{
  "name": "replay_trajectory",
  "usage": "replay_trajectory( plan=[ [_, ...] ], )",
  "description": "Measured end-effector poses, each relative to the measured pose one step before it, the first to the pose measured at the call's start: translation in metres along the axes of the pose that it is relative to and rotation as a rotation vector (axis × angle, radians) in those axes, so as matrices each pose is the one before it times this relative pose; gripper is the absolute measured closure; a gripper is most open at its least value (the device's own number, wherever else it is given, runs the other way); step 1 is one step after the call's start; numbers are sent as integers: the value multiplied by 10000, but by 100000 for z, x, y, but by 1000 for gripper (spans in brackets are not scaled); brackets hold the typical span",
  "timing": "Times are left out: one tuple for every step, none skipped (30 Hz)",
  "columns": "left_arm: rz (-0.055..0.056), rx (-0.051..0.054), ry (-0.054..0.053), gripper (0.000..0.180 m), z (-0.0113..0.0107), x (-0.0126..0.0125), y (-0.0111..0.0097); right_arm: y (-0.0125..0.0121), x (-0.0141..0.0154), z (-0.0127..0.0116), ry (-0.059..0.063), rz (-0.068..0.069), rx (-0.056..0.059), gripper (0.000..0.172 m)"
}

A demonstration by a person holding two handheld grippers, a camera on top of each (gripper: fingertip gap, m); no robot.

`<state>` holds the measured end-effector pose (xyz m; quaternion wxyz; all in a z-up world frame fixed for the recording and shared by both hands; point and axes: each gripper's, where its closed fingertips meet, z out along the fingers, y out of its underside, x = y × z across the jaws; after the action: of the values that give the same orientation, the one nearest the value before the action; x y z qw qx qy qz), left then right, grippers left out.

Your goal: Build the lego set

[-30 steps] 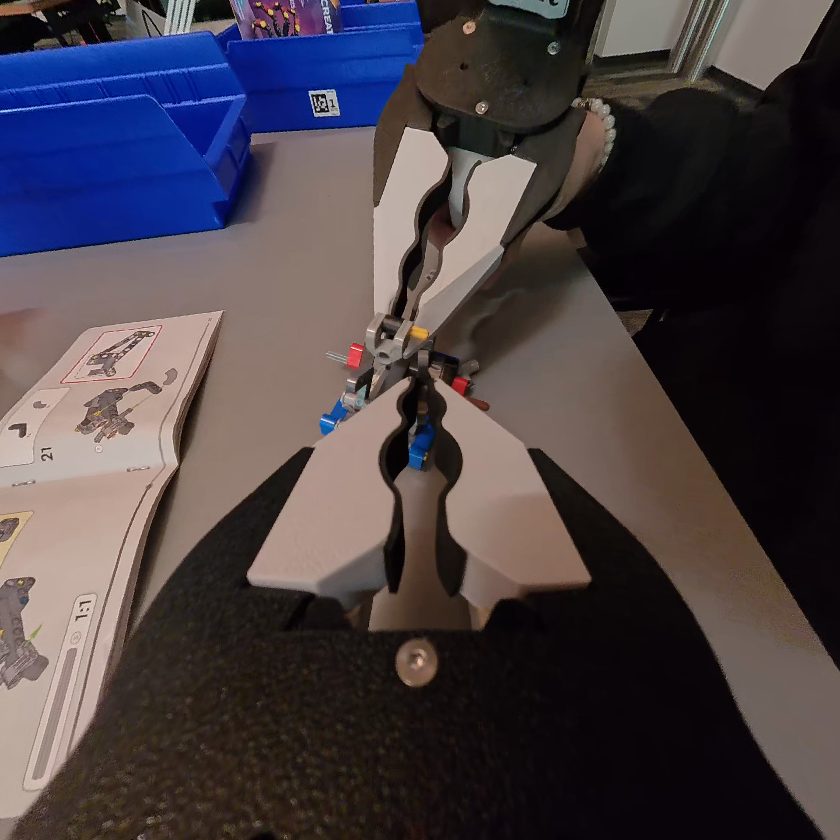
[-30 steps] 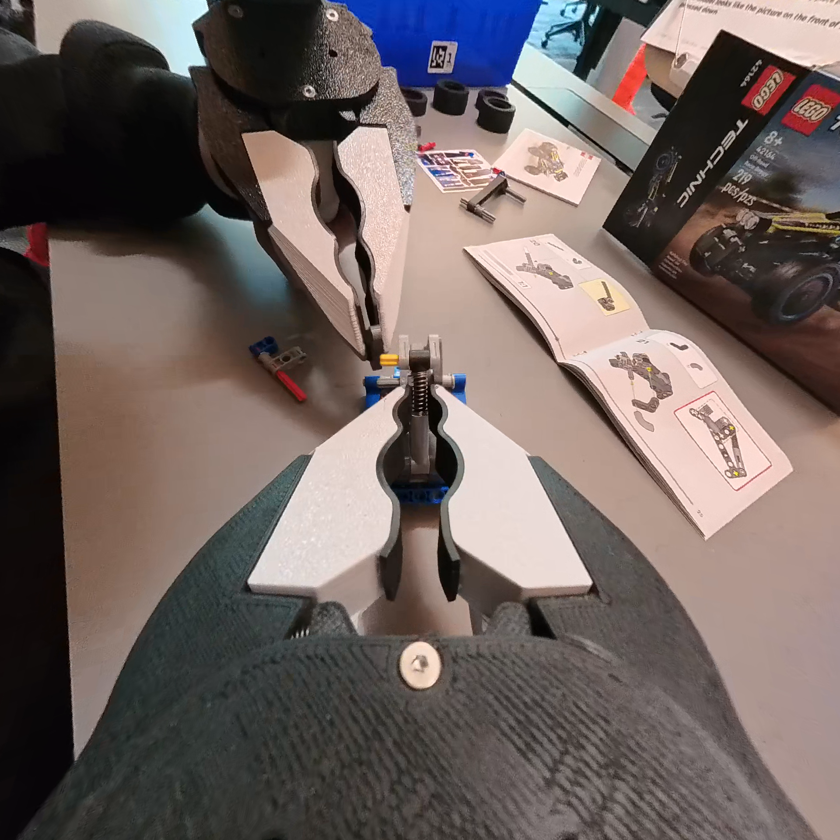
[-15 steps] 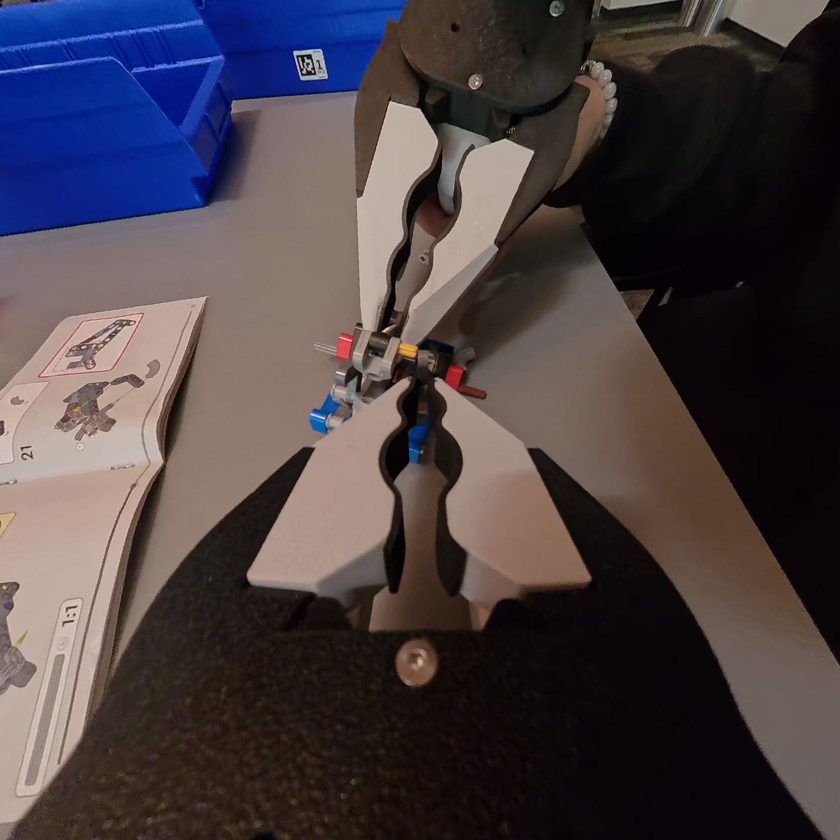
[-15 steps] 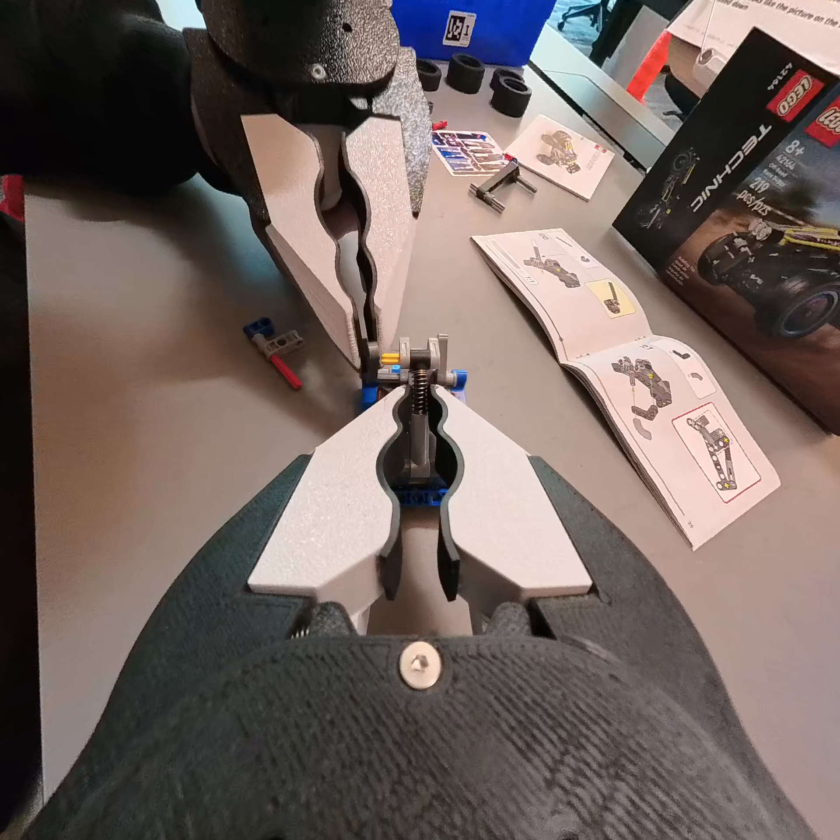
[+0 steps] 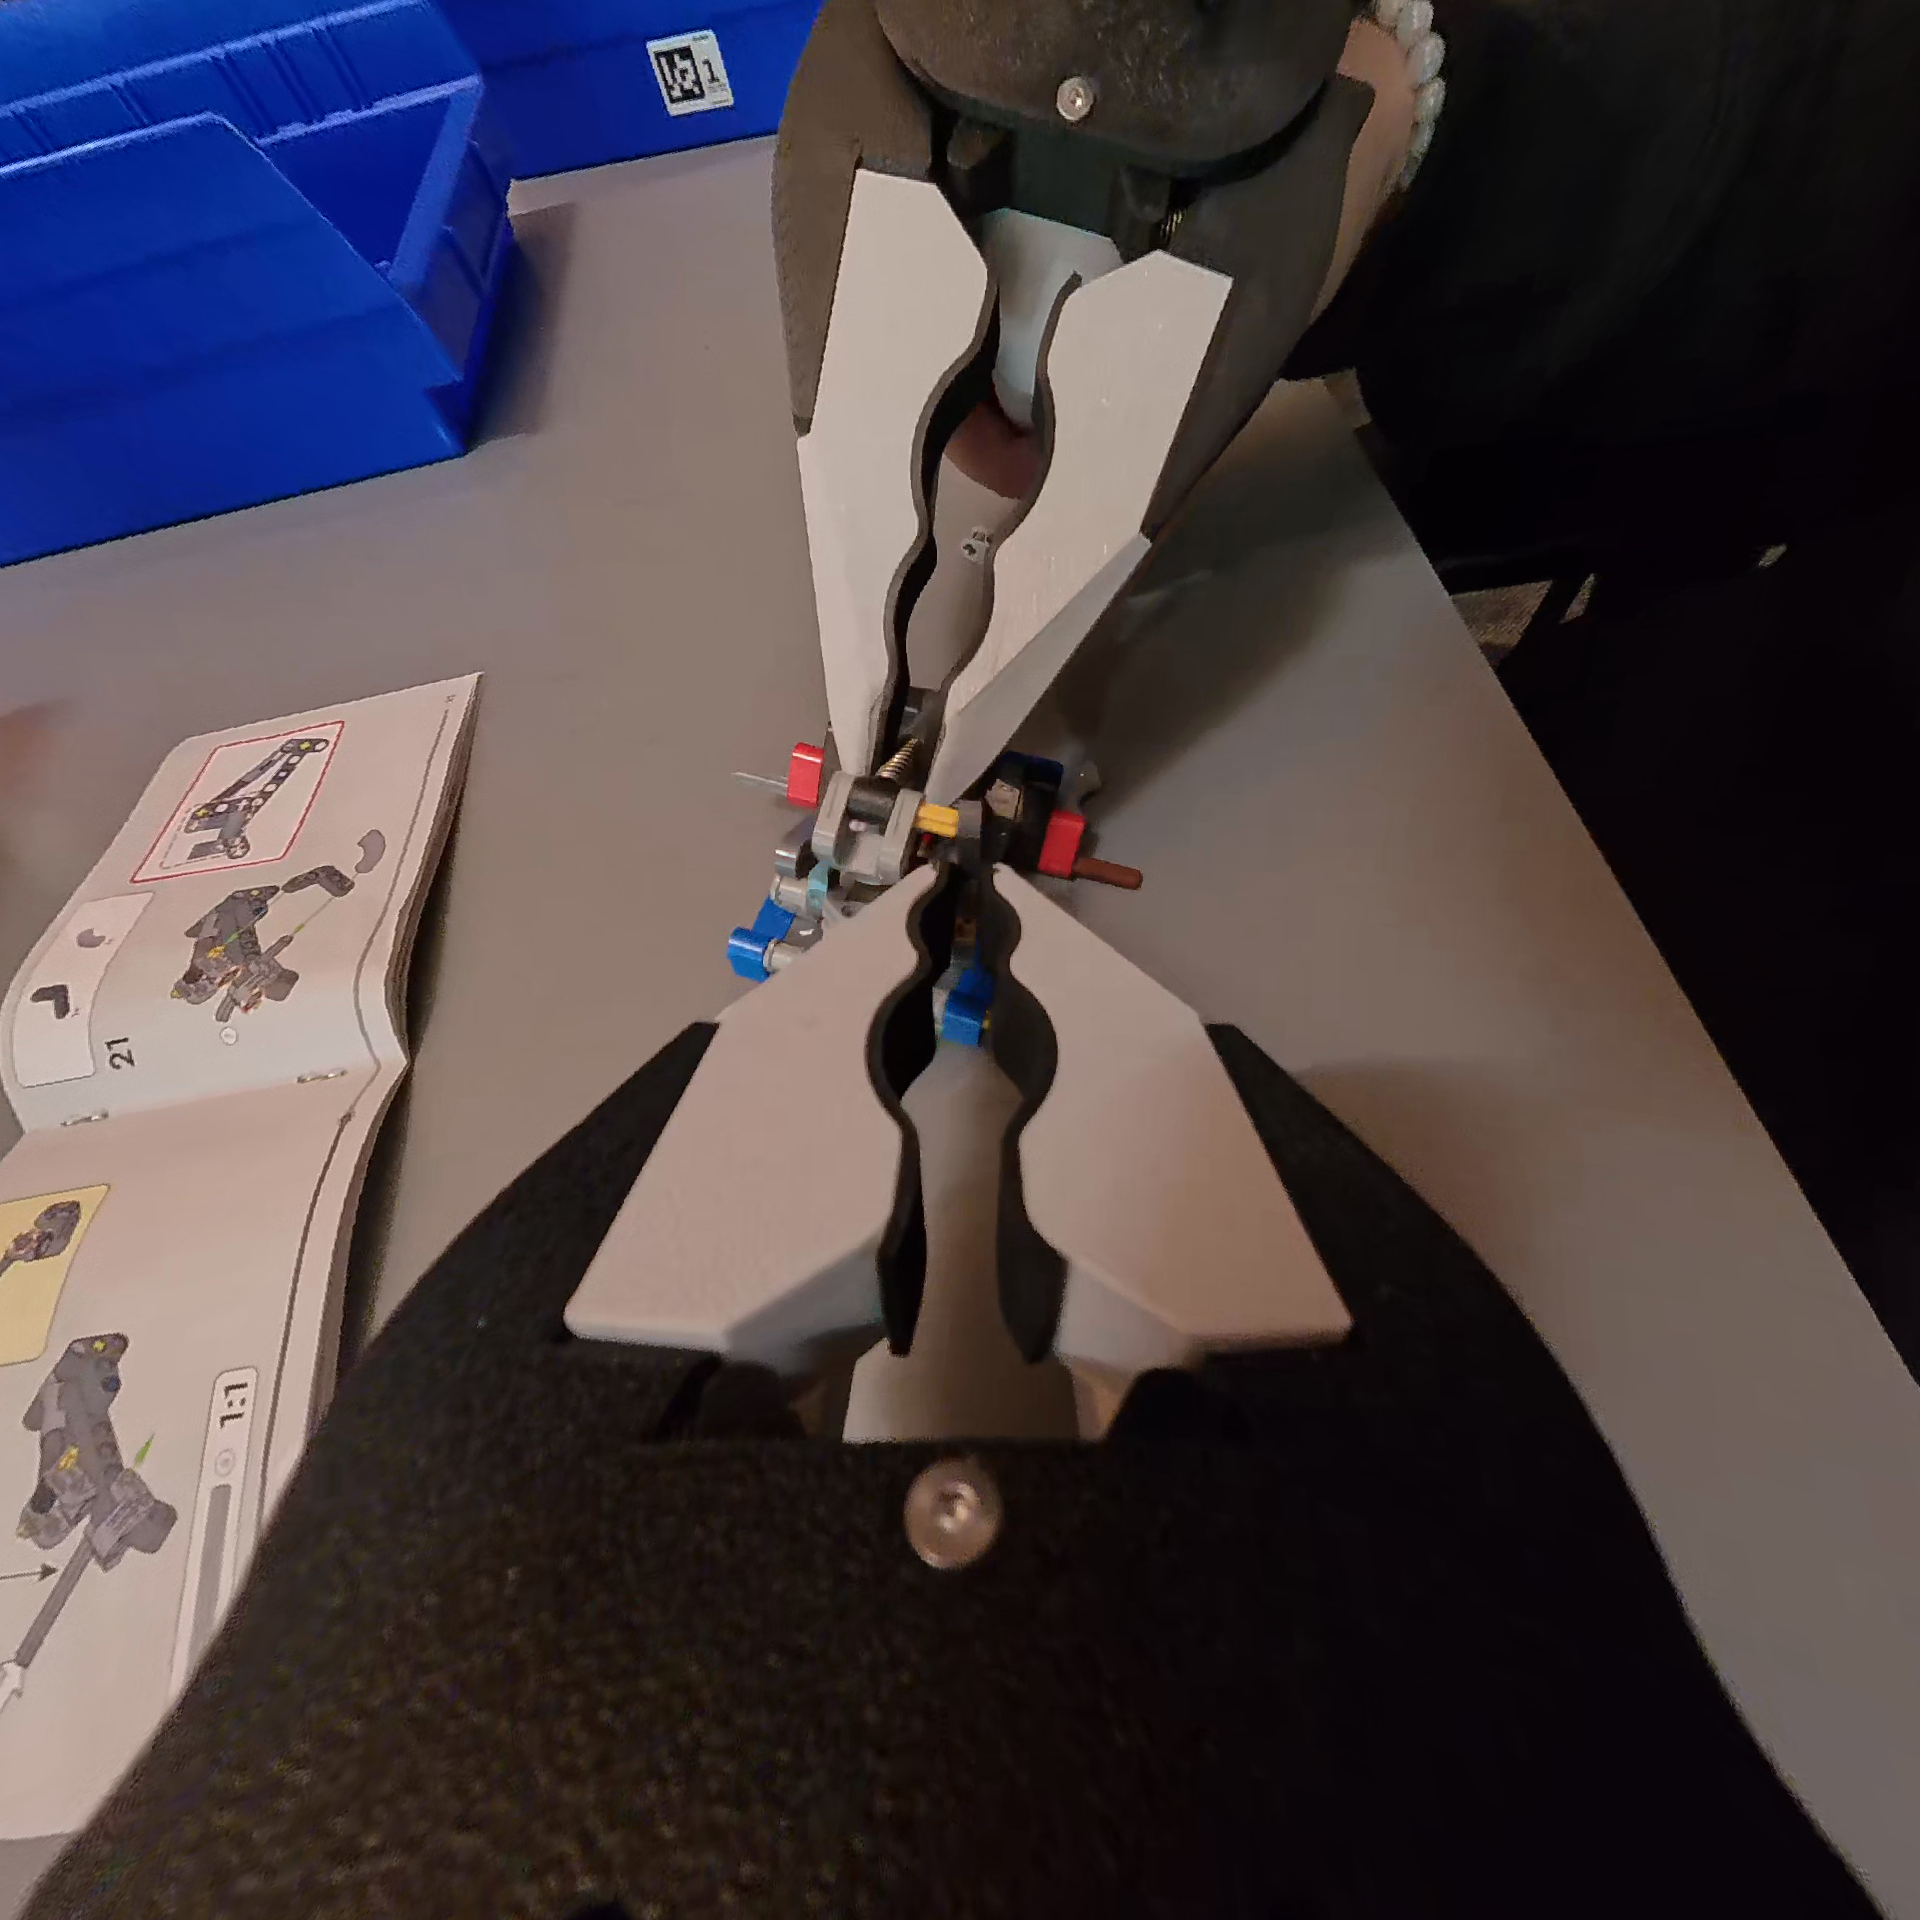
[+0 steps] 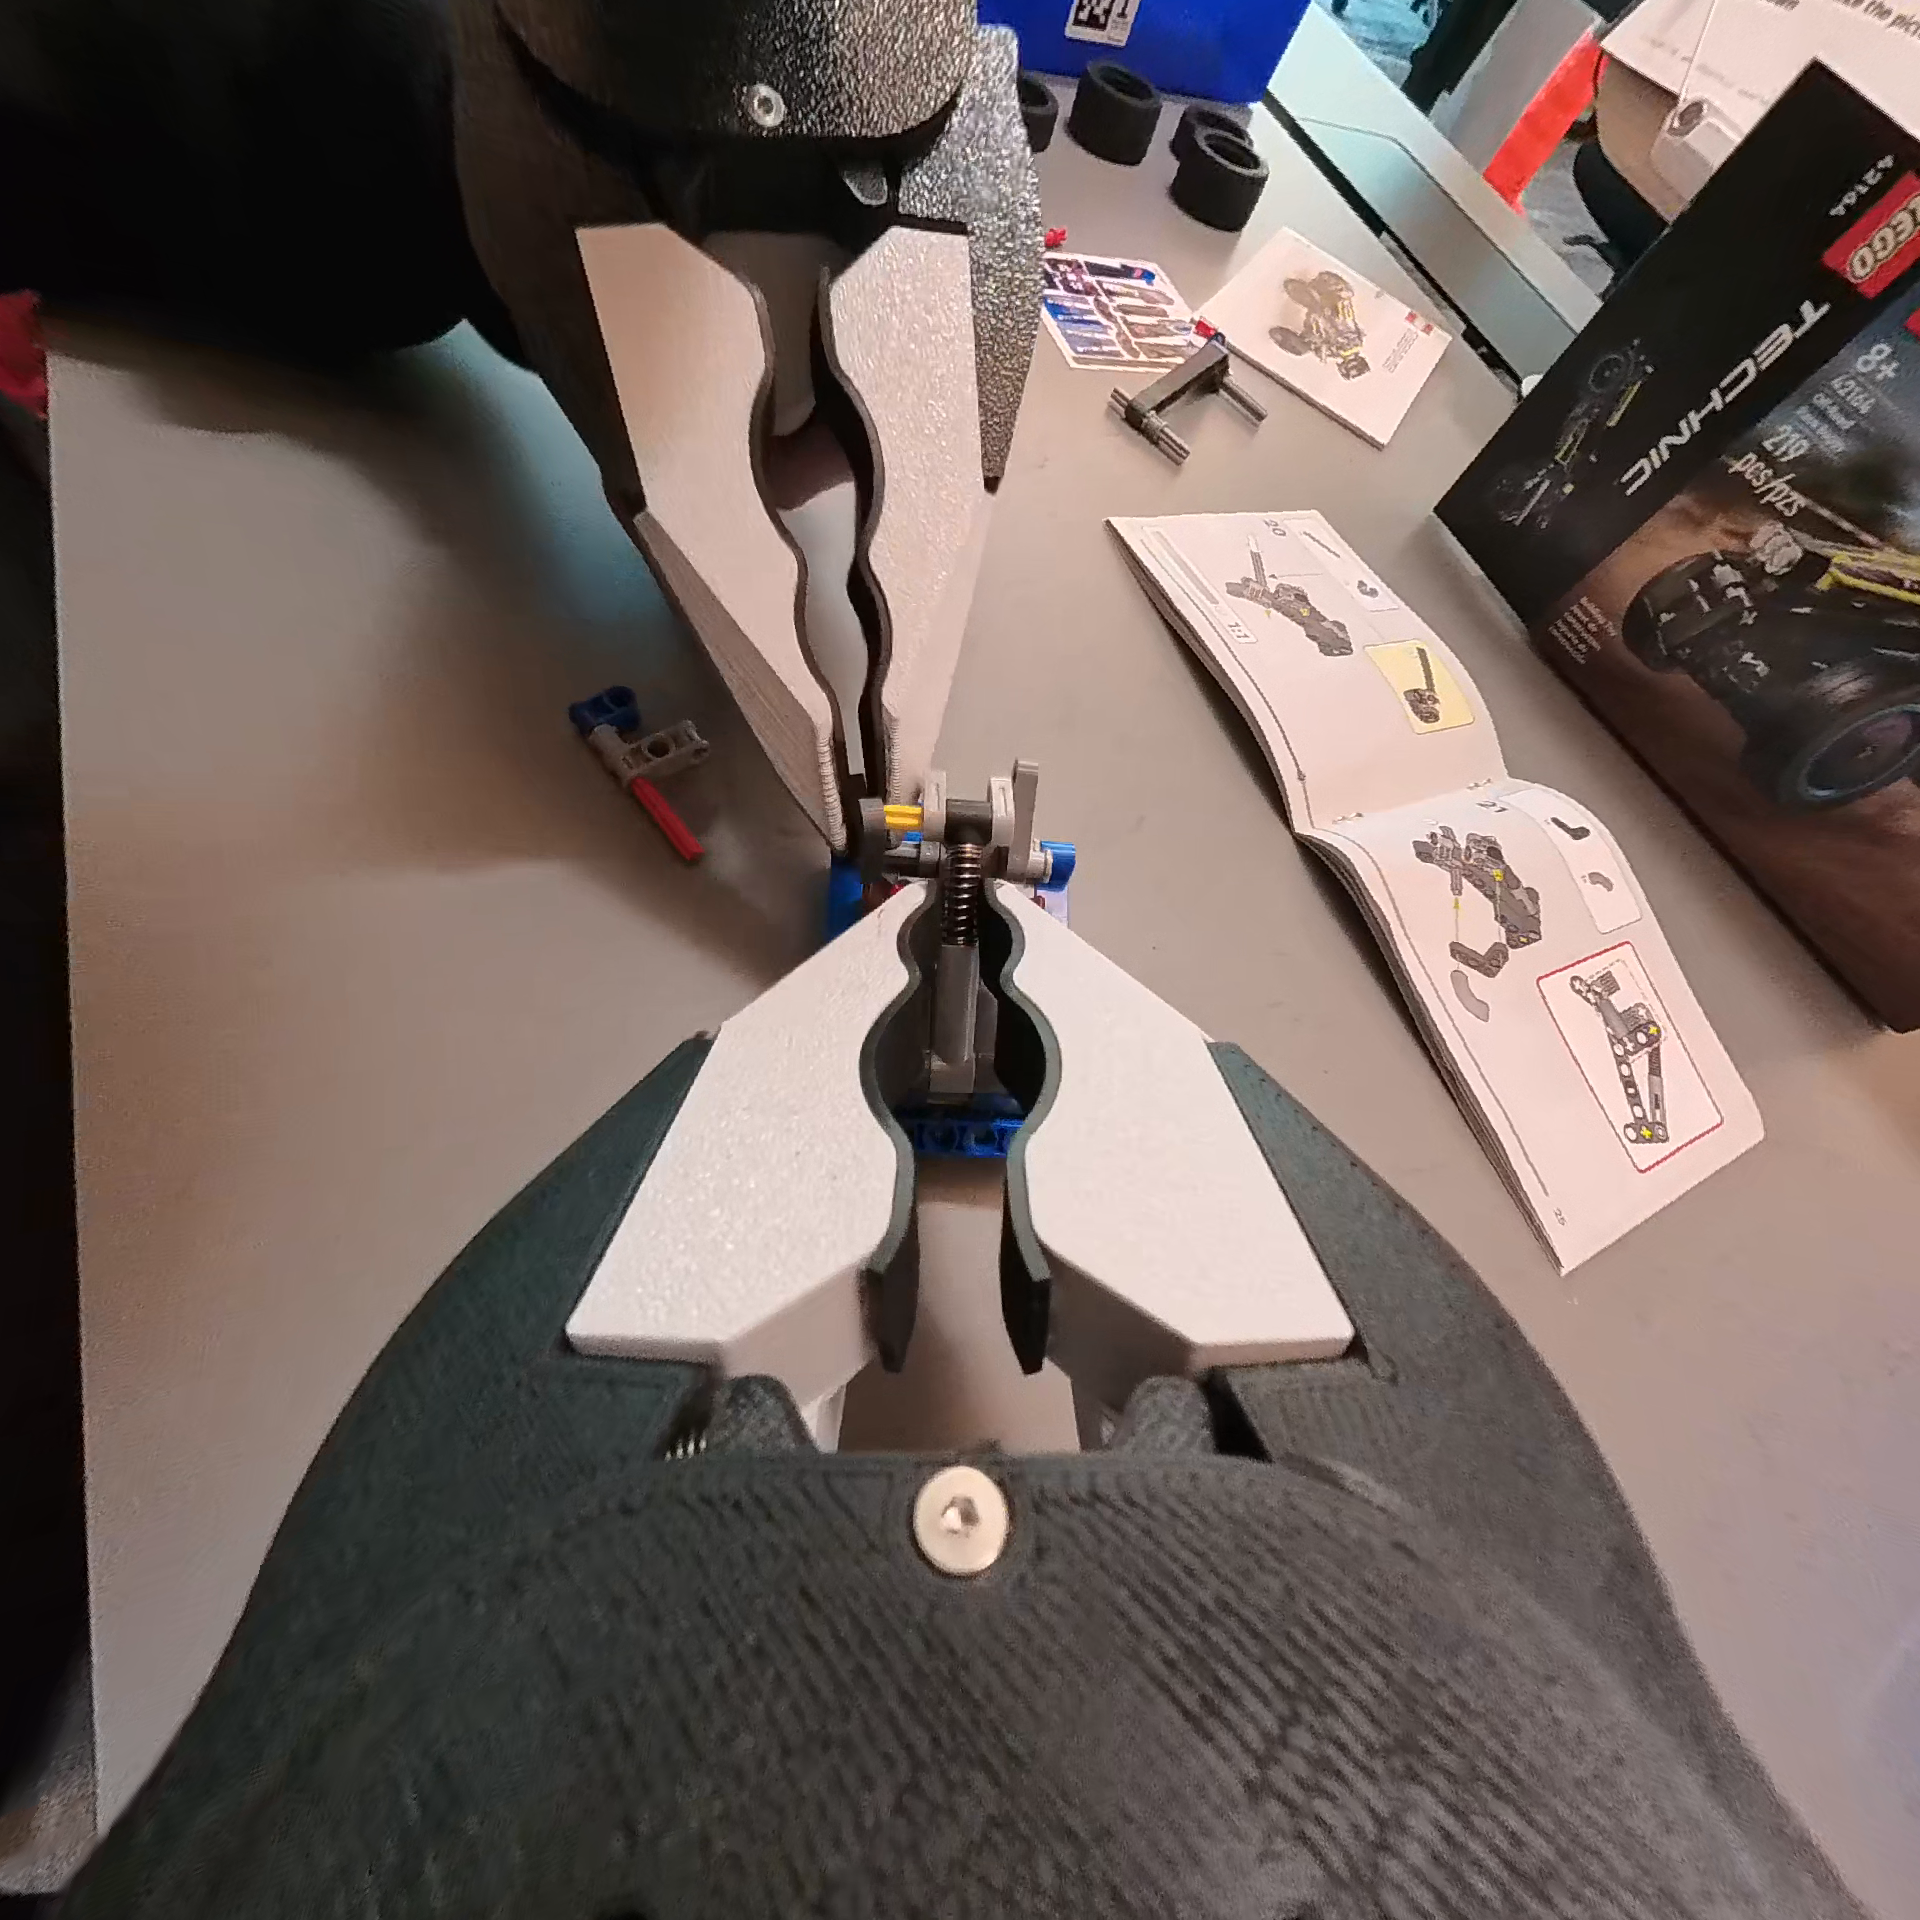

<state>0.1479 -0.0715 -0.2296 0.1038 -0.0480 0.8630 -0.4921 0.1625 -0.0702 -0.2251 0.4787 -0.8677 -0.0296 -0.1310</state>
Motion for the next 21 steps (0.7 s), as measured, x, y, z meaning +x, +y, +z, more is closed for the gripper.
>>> replay_trajectory(
  plan=[
    [77,-80,-16,180,-2,6,55,26,-44,-20,-58,-63,-30,169],
    [99,-67,-23,180,6,12,8,19,-63,-27,-65,-77,-23,169],
    [121,-69,-23,180,9,27,-11,13,-57,-25,-69,-121,-26,168],
    [117,-78,-20,180,20,17,3,28,-65,-24,-73,-133,-46,168],
    [87,-81,-13,180,33,10,38,65,-74,0,-89,-102,-77,167],
    [53,-61,-38,180,44,-39,67,141,-189,27,-157,-94,-105,164],
    [40,-26,-2,180,41,-6,41,121,-213,71,-152,-88,-87,159],
    [22,19,5,180,8,2,-13,116,-197,86,-119,-60,-84,155],
    [9,29,-9,180,1,-34,-37,31,-182,88,-82,-35,-43,151],
    [0,16,-13,180,-24,-49,-30,44,-130,37,-50,-7,-49,148],
    [17,9,-3,180,-42,-50,-22,23,-21,-25,12,13,-61,146],
    [41,12,14,180,-56,-16,-23,-28,133,-83,78,30,-27,145],
    [46,17,-7,180,-49,-36,-23,-91,235,-144,111,59,24,145],
    [49,-5,38,180,-49,18,11,-162,345,-170,137,119,69,143],
    [71,-46,87,180,-51,87,60,-222,388,-153,153,174,100,143],
    [101,-55,38,180,-75,4,82,-259,280,-120,97,175,100,144],
    [92,-50,66,180,-94,24,72,-251,76,-60,1,86,51,144],
    [44,-74,124,180,-91,82,107,-136,-9,-29,3,-42,-62,144],
    [23,-63,123,180,-99,63,100,-24,-15,-18,53,-150,-169,144],
    [39,-32,115,180,-82,62,55,0,22,-19,102,-149,-206,145],
    [51,-24,109,180,-62,65,16,16,-91,-36,46,-65,-228,145]
  ],
)
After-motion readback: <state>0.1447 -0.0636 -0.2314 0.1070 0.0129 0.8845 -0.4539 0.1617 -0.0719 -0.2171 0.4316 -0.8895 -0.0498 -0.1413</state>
